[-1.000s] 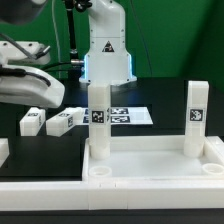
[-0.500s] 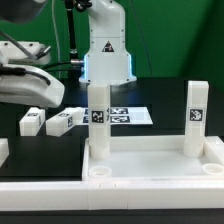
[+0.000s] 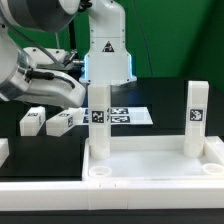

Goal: Assemble desk

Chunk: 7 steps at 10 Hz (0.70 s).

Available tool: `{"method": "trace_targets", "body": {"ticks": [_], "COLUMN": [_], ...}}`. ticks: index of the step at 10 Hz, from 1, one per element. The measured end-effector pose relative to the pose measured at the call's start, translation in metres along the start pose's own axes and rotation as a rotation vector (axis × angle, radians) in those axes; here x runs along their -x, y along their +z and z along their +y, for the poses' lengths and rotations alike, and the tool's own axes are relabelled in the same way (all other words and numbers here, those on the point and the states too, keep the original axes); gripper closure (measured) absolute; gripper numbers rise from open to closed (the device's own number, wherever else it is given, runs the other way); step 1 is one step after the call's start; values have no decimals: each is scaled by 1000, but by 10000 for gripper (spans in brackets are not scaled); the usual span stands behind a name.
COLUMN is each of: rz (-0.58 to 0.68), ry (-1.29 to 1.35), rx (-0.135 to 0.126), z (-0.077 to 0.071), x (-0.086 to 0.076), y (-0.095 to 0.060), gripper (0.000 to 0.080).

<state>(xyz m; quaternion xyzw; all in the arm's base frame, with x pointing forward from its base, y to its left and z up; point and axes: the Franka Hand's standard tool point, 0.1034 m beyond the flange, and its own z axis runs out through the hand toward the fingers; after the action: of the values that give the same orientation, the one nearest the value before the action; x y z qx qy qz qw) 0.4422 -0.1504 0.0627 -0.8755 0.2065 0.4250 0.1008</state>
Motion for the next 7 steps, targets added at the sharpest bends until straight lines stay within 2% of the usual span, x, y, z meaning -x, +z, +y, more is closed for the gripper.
{"method": "trace_targets", "body": {"ticks": [3, 6, 7], "rz": [-1, 2, 2], "ry": [0, -3, -2], "rx": [1, 26, 29], "z": [0, -8, -8], "x": [0, -1, -2], "y": [1, 27, 31], "gripper": [150, 150, 150]}}
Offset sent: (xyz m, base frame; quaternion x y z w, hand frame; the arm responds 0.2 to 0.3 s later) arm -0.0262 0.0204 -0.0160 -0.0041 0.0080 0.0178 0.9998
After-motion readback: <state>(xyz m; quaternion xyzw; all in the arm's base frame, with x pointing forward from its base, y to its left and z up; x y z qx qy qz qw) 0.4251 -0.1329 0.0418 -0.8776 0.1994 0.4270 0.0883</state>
